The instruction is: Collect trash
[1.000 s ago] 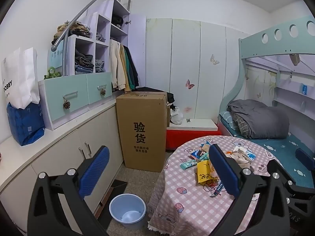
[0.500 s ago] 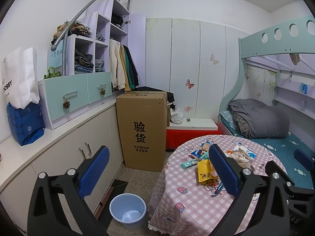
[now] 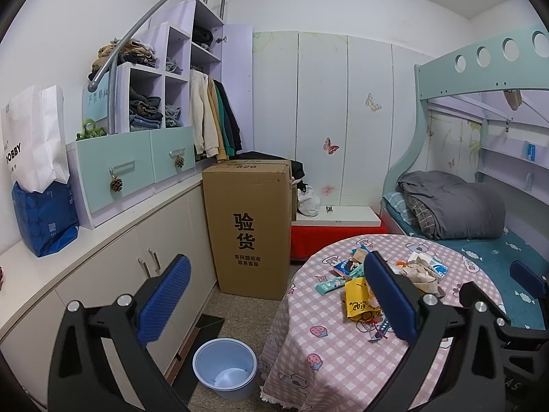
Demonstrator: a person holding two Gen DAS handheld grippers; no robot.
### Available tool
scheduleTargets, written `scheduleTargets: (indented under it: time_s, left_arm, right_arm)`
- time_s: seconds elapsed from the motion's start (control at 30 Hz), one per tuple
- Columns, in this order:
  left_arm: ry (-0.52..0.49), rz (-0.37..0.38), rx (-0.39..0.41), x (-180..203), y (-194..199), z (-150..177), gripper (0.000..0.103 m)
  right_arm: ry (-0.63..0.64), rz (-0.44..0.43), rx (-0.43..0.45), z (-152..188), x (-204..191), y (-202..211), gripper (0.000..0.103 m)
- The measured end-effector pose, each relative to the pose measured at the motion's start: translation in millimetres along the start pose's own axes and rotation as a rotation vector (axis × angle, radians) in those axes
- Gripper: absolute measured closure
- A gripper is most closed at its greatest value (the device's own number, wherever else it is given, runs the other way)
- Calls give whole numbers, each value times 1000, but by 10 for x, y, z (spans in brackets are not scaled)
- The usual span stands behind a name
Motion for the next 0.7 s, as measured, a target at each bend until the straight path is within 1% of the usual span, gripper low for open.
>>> scheduleTargets:
  time_s: [0.7]
  left_arm:
    - [-13,-1,-3,66,-7,-11,4]
  right_arm:
    - [-8,-8,-11,29,-21,10,6]
Point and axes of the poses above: each gripper's, at about its wrist camera, not at the fingertips, and y roughly against the way its jaws point, x to its right, z to its underside, the point moved 7 cm from there along -y, roughly the way its jaws point, and after that the axes turned 8 degrees about -x, right-handed, at the moved point
